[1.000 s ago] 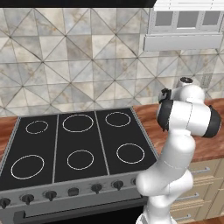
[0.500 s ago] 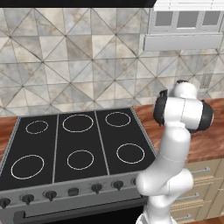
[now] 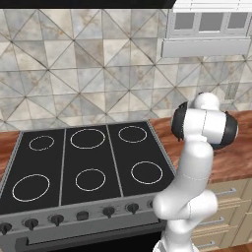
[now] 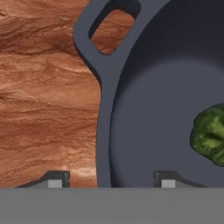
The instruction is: Turn on the sink faucet. Then move the broccoli from the counter to the sink. Turn off the sink. Move the vegetable from the sink to the pot next to the stove. Finally move the pot to the front right burner.
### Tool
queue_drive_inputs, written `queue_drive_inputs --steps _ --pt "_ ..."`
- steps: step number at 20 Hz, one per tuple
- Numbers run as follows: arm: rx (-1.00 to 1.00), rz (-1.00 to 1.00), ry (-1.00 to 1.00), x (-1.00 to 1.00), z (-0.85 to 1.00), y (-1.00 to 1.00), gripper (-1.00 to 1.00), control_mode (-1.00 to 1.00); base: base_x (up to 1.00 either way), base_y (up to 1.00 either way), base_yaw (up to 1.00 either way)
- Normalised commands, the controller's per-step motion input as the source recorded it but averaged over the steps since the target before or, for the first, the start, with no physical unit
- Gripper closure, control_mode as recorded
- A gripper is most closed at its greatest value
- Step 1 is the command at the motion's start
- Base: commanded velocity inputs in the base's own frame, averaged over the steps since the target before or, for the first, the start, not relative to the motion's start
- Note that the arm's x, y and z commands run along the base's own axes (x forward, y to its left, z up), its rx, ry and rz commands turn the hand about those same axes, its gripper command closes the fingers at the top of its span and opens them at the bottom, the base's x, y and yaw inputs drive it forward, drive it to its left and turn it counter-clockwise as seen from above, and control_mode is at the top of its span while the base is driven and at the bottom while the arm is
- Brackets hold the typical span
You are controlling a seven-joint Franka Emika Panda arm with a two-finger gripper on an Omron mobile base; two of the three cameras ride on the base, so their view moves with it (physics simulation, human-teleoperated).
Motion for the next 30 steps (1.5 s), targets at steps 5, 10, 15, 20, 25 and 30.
queue_drive_inputs --steps 5,10,15,20,25,30 --pt "0.00 0.00 0.00 -0.02 0.00 0.00 1.00 -1.00 0.00 0.00 0.00" --pt "0.00 0.00 -0.03 -0.38 0.09 0.29 1.00 -1.00 0.00 0.00 0.00" --pt "-0.02 0.02 0.00 -0.40 0.25 0.63 1.00 -1.00 0.00 0.00 0.00" --pt "-0.12 0.06 0.00 -0.44 0.37 0.68 1.00 -1.00 0.00 0.00 0.00" --pt "-0.10 0.06 0.01 -0.52 0.35 0.67 1.00 -1.00 0.00 0.00 0.00" --pt "-0.06 0.09 0.05 -0.50 0.32 0.72 1.00 -1.00 0.00 0.00 0.00"
